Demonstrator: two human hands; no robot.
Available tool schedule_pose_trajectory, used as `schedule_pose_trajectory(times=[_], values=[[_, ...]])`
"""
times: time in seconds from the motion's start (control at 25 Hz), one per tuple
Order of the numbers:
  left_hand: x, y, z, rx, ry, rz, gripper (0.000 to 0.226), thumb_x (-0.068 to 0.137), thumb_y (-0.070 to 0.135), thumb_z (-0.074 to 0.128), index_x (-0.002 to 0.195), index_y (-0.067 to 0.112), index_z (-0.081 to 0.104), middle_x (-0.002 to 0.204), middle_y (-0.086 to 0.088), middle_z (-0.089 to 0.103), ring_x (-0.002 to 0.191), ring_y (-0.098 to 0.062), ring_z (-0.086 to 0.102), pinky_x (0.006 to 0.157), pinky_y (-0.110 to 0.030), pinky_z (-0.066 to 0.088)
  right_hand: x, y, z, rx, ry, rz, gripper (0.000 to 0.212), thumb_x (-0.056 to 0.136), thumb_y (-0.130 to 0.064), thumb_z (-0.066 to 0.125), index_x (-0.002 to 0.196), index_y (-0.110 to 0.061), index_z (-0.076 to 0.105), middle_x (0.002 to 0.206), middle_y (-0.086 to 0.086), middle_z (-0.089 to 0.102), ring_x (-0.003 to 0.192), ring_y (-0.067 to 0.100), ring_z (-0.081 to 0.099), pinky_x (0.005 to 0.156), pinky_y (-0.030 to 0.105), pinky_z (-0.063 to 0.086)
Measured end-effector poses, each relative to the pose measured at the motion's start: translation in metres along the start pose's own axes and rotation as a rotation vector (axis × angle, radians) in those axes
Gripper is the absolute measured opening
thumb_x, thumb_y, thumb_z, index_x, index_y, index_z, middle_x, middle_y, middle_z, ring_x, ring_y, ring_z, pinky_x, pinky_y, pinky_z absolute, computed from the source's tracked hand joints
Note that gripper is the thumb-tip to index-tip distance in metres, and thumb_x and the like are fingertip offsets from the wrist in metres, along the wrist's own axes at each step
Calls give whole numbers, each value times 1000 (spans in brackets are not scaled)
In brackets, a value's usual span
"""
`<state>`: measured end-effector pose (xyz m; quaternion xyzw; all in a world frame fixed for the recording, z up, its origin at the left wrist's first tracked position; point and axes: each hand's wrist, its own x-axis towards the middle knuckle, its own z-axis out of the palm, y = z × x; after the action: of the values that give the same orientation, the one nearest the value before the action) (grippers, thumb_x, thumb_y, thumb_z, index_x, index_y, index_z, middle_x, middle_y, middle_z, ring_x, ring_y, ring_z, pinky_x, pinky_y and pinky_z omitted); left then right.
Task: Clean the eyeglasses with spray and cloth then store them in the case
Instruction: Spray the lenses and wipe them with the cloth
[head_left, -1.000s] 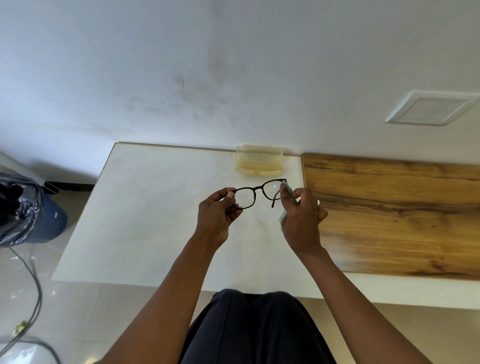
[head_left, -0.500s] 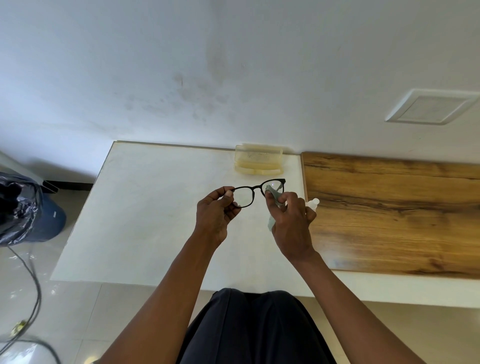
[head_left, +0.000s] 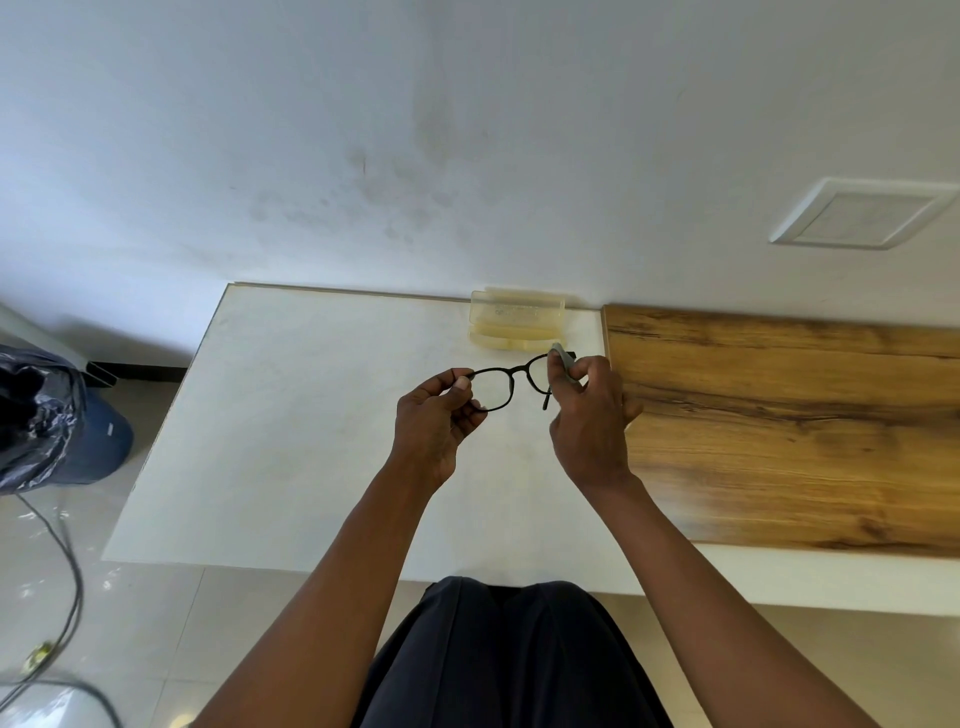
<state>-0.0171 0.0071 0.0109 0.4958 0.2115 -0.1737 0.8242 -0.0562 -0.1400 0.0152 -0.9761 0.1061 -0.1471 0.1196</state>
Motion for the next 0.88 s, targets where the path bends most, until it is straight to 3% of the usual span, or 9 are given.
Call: schedule_pose_trajectory(times=[0.2, 0.44, 0.68, 0.88], values=[[0, -1, -1, 11, 12, 15, 12, 90, 2, 54, 94, 4, 64, 63, -5, 56, 59, -17, 56, 58, -25, 55, -13, -6, 2, -60, 96, -120, 65, 52, 18, 75, 111, -9, 67, 82, 17, 62, 71, 33, 61, 61, 36, 37], [0, 1, -4, -18, 27, 10, 11, 89, 1, 54, 91, 5, 65, 56, -2, 57, 59, -18, 54, 57, -24, 56, -24, 6, 2, -95, 107, -154, 69, 46, 20, 77, 107, -9, 69, 81, 16, 63, 70, 31, 63, 59, 40, 45], [-2, 3, -5, -10, -8, 4, 12, 90, 1, 52, 92, 4, 64, 53, 3, 58, 59, -17, 53, 57, -24, 55, -13, 15, -2, -73, 36, -27, 67, 54, 21, 68, 114, -10, 65, 89, 20, 60, 77, 37, 58, 66, 39, 26], [-4, 3, -3, -3, -10, 11, 13, 90, 0, 52, 91, 4, 64, 58, -1, 56, 58, -17, 54, 56, -23, 55, 0, 3, -3, -54, 44, -12, 65, 58, 20, 63, 116, -11, 64, 92, 19, 59, 81, 36, 57, 67, 38, 25]])
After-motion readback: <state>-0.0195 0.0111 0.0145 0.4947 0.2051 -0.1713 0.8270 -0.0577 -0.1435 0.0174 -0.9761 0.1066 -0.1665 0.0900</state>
